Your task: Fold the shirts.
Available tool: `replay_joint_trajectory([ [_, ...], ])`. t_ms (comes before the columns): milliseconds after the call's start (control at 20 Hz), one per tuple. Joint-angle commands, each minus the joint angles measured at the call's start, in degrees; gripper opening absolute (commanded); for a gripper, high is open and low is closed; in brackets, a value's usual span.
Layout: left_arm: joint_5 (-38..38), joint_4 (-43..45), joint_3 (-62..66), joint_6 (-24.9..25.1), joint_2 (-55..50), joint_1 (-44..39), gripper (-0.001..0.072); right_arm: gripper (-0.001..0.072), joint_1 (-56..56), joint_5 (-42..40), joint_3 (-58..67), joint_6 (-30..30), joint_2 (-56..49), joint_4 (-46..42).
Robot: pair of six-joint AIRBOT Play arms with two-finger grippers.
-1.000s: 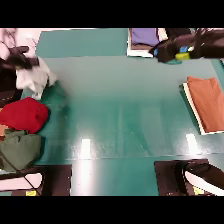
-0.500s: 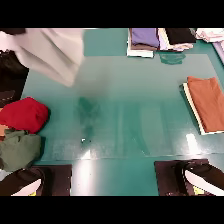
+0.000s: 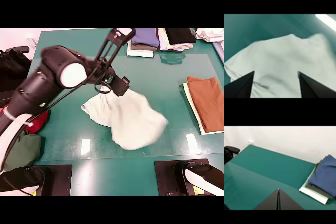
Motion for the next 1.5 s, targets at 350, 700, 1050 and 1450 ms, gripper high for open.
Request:
replay_joint_trajectory([
  [350, -2.75, -14.78, -18.91, -3.30, -2.47, 29.90, 0.0638, 0.0017, -0.04, 3.80, 0.17, 0.09, -0.52, -0.02],
  [700, 5.51, -21.20, -29.46, -0.55, -9.16, 24.98, 0.0638, 0.0017, 3.28, 3.80, 0.13, 0.09, -3.21, -0.07],
  [1050, 6.29, -19.08, -23.56, 0.87, -6.99, 27.71, 0.0029, 0.0017, -6.05, 22.16, -3.74, 1.20, -6.38, -0.13],
  [1450, 4.76, -16.70, -18.51, 2.38, -2.05, 33.70, 0.0029, 0.0540, -26.03, 13.14, -61.92, 0.61, 5.64, 1.05],
])
